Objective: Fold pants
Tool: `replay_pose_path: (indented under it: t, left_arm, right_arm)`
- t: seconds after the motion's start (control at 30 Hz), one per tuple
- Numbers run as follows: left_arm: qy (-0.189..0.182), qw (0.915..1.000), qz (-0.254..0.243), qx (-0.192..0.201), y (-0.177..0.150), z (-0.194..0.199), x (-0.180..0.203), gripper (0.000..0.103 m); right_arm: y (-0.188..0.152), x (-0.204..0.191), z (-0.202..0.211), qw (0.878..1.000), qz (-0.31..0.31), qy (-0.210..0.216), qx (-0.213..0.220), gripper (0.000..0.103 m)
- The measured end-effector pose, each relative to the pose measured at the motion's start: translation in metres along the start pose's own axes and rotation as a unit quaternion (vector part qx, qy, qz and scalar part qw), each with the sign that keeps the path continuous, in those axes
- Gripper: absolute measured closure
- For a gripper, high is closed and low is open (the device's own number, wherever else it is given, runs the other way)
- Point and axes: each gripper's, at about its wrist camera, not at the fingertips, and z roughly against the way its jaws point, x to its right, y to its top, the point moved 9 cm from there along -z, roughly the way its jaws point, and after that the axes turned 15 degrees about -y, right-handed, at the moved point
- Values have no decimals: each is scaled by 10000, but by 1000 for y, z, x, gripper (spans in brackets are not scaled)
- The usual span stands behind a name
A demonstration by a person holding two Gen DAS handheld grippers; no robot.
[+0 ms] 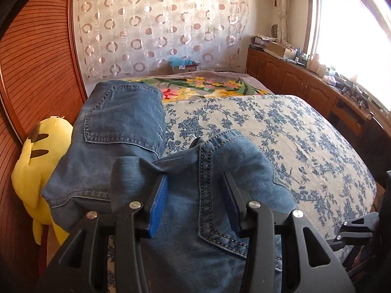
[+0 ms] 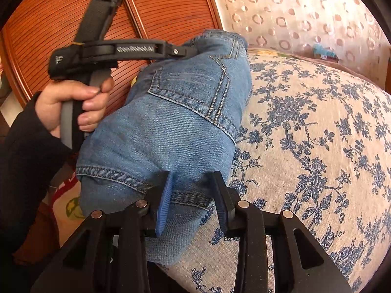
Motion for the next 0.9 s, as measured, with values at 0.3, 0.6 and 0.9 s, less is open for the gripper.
replay_pose_path:
  t: [0.3, 0.6, 0.9]
  left_arm:
    - [-15, 9999, 36, 141, -1, 7, -1, 58]
    - [-38, 9990, 145, 417, -4, 49, -8, 34]
    - [81, 9987, 366, 338, -23, 47, -27, 33]
  right_arm:
    - [3, 1, 1, 10000, 21, -11, -30, 66]
    - [47, 24, 8, 9994, -10, -241, 245, 52]
    - [102, 35, -15, 9994, -11, -131, 324, 46]
